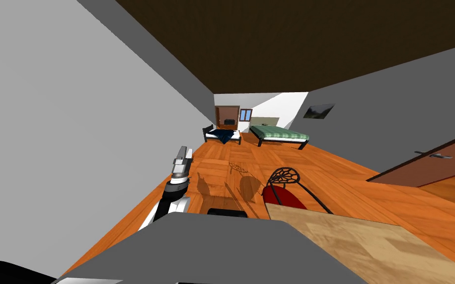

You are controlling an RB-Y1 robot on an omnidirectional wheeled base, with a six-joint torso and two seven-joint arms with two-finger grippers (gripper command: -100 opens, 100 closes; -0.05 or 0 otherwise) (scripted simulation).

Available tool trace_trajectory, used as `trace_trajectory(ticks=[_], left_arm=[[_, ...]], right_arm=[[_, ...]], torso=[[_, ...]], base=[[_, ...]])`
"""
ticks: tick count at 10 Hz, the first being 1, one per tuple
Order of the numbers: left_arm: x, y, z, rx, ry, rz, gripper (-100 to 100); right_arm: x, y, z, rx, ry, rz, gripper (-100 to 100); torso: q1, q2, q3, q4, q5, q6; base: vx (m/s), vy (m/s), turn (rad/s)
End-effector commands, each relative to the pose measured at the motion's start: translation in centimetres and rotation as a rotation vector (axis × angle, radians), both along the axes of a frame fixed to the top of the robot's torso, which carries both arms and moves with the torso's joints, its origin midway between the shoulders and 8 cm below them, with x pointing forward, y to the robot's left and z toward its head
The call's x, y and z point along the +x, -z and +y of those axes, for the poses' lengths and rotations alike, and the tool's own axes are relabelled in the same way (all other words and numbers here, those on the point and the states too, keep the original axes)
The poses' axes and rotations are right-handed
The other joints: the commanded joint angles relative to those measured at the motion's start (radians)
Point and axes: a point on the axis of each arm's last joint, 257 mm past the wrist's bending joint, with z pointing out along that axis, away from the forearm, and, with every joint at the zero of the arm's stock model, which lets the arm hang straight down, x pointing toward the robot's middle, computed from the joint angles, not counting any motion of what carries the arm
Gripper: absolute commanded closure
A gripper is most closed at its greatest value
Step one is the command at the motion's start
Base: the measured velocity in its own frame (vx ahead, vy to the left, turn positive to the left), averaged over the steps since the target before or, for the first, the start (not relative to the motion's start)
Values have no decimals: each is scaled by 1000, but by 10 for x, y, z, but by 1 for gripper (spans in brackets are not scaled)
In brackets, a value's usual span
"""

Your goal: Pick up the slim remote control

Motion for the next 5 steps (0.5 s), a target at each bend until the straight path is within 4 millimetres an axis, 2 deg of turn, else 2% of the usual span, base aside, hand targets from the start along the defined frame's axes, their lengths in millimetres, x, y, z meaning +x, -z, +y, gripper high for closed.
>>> trace_trajectory(ticks=[1, 4, 5], left_arm=[[0, 0, 0, 0, 0, 0, 0], [0, 0, 0, 0, 0, 0, 0], [0, 0, 0, 0, 0, 0, 0]], right_arm=[[0, -7, -5, -3, -36, 2, 100], [3, -19, -13, -3, -113, 4, 100], [0, -17, -11, -3, -92, 5, 100]], torso=[[0, 0, 0, 0, 0, 0], [1, -8, -4, -2, 0, -1], [1, -8, -5, -2, 0, -1]], base=[[100, -19, -336], [144, -12, -273], [63, -1, -49]])
